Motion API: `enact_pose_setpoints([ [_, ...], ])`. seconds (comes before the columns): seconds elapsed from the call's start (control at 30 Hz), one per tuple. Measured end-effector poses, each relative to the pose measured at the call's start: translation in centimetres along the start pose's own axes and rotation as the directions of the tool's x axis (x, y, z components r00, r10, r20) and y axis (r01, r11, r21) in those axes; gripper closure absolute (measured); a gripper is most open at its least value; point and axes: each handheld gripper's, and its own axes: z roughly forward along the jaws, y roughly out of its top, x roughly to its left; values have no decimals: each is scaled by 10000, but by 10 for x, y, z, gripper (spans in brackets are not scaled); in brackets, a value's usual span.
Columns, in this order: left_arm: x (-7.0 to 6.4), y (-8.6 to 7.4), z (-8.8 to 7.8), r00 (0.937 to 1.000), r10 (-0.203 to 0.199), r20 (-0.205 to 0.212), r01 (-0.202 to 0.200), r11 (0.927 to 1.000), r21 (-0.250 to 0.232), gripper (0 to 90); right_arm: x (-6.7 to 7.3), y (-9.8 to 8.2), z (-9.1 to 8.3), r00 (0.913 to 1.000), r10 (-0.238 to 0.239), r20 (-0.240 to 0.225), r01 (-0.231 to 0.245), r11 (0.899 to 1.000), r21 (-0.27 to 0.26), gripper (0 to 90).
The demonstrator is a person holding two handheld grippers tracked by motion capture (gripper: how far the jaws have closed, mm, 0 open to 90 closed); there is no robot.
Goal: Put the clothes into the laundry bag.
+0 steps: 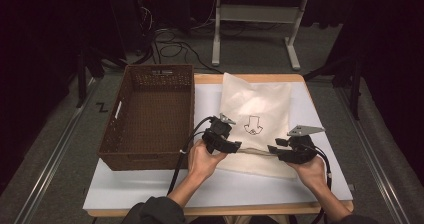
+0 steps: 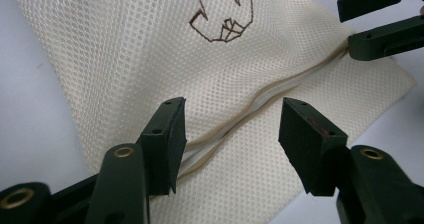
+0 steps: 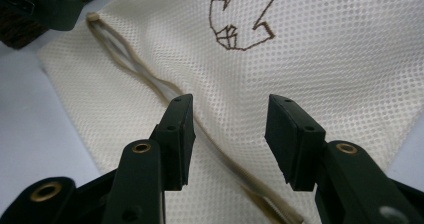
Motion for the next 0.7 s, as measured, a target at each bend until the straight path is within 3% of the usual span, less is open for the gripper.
enact_pose_setpoints([
  [0.27,-9,-11,-14,9997,207,147,-201,9990,-409,443,10,-7,-9,9994,-142,-303,136,9998,-175,541],
  [0.43,-11,-20,-16,9993,361,87,-357,9987,-362,443,14,-12,-13,9992,-127,-387,118,9997,-236,536],
  [0.7,-10,-38,-18,9996,291,30,-289,9981,-536,446,18,-19,-16,9980,-4,-638,-17,9995,-318,532],
])
